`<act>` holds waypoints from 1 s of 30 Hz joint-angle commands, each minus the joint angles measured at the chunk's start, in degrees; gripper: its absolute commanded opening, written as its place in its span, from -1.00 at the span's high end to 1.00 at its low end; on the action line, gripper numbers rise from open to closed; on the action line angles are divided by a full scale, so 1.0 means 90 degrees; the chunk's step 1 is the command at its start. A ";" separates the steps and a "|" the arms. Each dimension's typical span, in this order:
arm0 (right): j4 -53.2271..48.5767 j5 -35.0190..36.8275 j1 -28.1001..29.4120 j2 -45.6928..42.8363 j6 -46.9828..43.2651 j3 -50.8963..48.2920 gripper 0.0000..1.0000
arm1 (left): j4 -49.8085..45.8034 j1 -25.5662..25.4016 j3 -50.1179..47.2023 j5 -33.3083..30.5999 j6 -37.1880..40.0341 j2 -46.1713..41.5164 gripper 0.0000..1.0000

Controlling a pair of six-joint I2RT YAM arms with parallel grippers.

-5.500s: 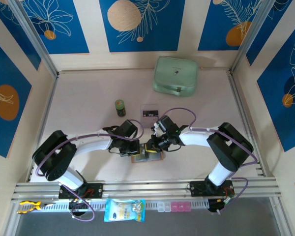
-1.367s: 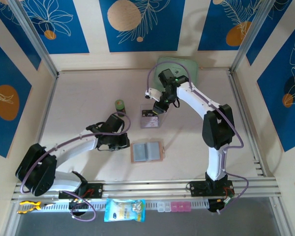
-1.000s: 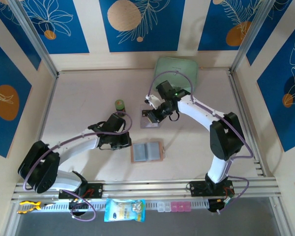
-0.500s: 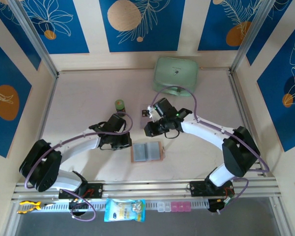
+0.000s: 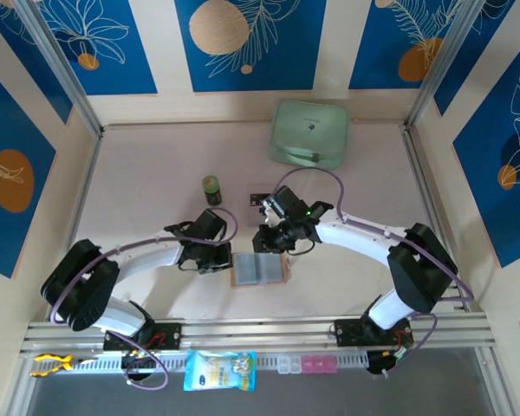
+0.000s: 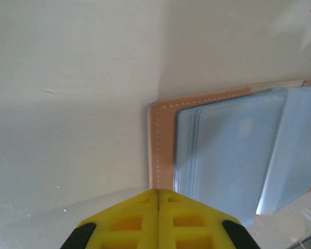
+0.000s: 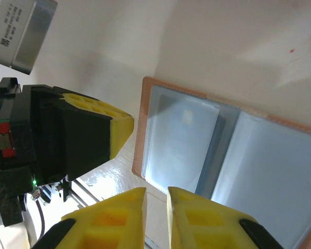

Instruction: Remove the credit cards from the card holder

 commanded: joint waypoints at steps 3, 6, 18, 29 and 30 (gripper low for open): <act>-0.0095 -0.0095 0.0143 0.0026 0.0225 0.0027 0.60 | 0.0181 -0.0146 -0.0019 -0.0005 -0.0131 0.0065 0.95; -0.0034 -0.0081 0.0179 0.0063 0.0308 0.0034 0.59 | 0.0250 -0.0187 -0.0021 0.0033 -0.0165 0.0118 0.95; 0.0304 -0.0326 0.0274 0.0450 0.0725 -0.0060 0.49 | 0.0090 -0.0222 -0.0015 -0.0044 -0.0138 0.0286 0.97; 0.0580 -0.0515 0.0335 0.0801 0.0828 -0.0119 0.49 | 0.0024 -0.0225 -0.0009 -0.0102 -0.0128 0.0311 0.97; 0.0604 -0.0517 0.0344 0.0814 0.0826 -0.0129 0.49 | 0.0003 -0.0223 -0.0005 -0.0103 -0.0112 0.0310 0.97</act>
